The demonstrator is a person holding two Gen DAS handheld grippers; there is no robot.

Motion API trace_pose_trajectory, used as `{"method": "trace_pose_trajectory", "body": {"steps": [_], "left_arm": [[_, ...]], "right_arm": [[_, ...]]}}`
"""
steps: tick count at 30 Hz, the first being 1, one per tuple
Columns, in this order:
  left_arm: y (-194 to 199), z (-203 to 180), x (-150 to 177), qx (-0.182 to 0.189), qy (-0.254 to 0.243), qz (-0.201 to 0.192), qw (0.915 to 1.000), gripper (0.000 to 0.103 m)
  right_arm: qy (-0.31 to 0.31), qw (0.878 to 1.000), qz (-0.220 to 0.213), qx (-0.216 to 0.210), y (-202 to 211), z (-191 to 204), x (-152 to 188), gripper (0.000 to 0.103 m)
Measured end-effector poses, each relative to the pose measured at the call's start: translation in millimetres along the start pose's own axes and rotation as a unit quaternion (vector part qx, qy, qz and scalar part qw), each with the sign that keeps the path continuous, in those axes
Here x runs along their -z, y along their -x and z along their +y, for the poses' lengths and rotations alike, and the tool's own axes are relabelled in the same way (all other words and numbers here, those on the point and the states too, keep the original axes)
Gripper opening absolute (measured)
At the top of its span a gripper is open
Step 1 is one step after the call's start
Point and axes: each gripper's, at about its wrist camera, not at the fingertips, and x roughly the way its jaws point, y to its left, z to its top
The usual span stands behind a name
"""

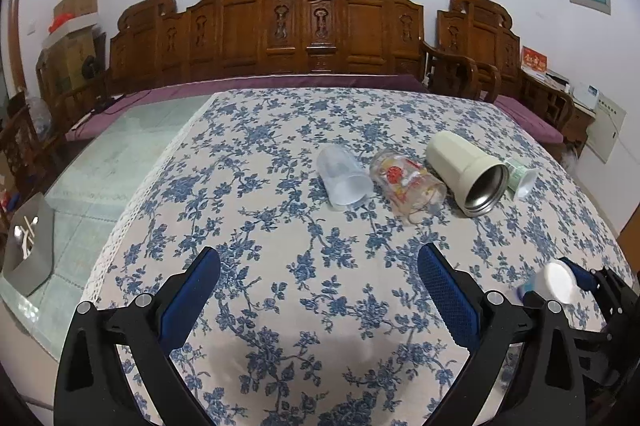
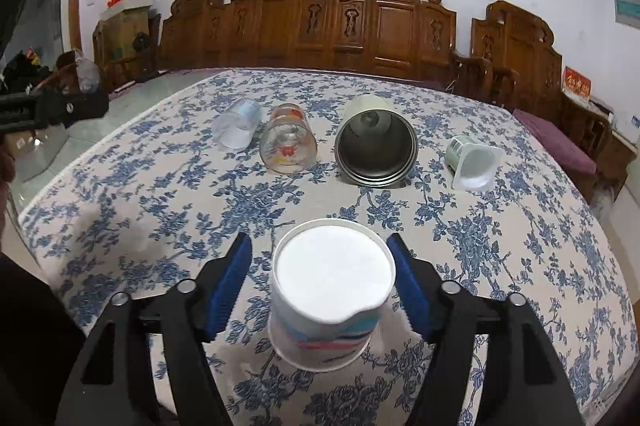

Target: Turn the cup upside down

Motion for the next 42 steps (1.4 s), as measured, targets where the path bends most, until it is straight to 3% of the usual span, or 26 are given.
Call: {"method": "trace_pose_trajectory", "body": {"steps": [15, 32, 42], "left_arm": [[61.7, -52.8, 16.0, -0.005, -0.023, -0.015, 0.9996, 0.095], [151.8, -94.5, 22.0, -0.014, -0.025, -0.062, 0.9977, 0.095], [171.6, -101.3, 24.5, -0.024, -0.031, -0.076, 0.9963, 0.095]], "right_arm": [[-0.051, 0.998, -0.032, -0.021, 85.5, -37.6, -13.2, 0.09], [-0.077, 0.992, -0.102, -0.003, 189.9, -67.5, -18.3, 0.09], [-0.073, 0.991, -0.114, -0.004, 211.5, -60.5, -17.2, 0.09]]}}
